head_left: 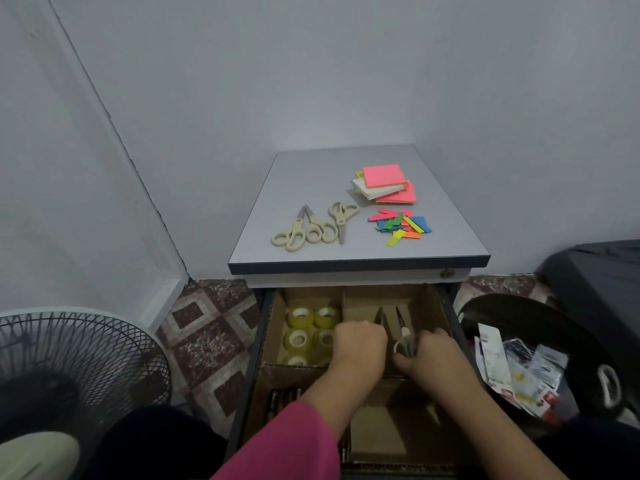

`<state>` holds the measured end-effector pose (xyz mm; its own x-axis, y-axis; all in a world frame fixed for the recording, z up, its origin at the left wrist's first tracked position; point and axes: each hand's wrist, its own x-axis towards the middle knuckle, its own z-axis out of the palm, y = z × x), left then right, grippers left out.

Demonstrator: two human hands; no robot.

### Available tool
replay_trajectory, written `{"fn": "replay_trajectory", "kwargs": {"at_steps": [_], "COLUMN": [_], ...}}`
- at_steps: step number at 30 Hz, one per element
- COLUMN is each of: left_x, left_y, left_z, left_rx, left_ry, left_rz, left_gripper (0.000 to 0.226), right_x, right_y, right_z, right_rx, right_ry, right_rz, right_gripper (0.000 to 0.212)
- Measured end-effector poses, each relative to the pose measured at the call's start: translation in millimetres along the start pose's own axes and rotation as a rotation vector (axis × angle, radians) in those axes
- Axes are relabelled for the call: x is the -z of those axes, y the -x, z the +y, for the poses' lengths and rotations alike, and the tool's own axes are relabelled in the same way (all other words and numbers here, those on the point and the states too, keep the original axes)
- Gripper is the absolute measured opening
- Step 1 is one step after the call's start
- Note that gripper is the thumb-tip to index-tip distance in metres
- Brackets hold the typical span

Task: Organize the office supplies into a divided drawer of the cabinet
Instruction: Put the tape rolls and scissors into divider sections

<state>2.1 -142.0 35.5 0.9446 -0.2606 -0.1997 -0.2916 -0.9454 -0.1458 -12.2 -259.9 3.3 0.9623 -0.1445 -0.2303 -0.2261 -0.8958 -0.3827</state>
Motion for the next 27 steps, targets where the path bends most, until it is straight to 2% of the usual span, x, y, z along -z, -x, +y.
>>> {"fn": "replay_trajectory", "kwargs": {"at_steps": [2,4,7,9,12,14,17,19,21,24,27], "left_x": [-2,-5,-10,-17,-29,-42,-55,-56,-56,-57,-58], "left_y": [-4,-9,-14,-12,-7,-7,-8,-10,-11,-11,-10], "left_z": [2,3,-2,-13,-42,-63,-80,-82,-81,-81,-82], "left_rx": [-0.005,-0.030,-0.057,-0.078,-0.024,0.061,0.218,0.287,0.296,0.275,0.277], "left_ry": [-0.067,-0.100,-0.065,0.072,0.343,0.431,0.633,0.762,0.802,0.812,0.825], "left_rz": [-0.030,-0.052,-0.046,0.113,0.517,0.633,0.553,0.520,0.509,0.490,0.483], "left_gripper": [0.014,0.004,0.014,0.019,0.024,0.026,0.031,0.031,0.029,0.028,0.028], "right_x": [0,3,8,9,8,9,8,4,-3,-11,-19], "right_y": [-2,-4,-8,-10,-14,-15,-22,-29,-37,-46,-50], "right_z": [-1,-2,-4,-6,-8,-11,-14,-18,-24,-34,-39], "right_rx": [-0.020,-0.054,-0.094,-0.107,-0.116,-0.114,-0.089,-0.046,-0.020,-0.003,0.034], "right_ry": [0.004,-0.007,-0.010,-0.015,-0.017,0.019,0.076,0.106,0.092,0.070,0.014], "right_rz": [-0.041,-0.100,-0.188,-0.221,-0.252,-0.287,-0.297,-0.219,-0.162,-0.243,-0.294], "right_gripper": [0.035,0.034,0.027,0.025,0.024,0.025,0.026,0.019,0.018,0.007,0.014]}}
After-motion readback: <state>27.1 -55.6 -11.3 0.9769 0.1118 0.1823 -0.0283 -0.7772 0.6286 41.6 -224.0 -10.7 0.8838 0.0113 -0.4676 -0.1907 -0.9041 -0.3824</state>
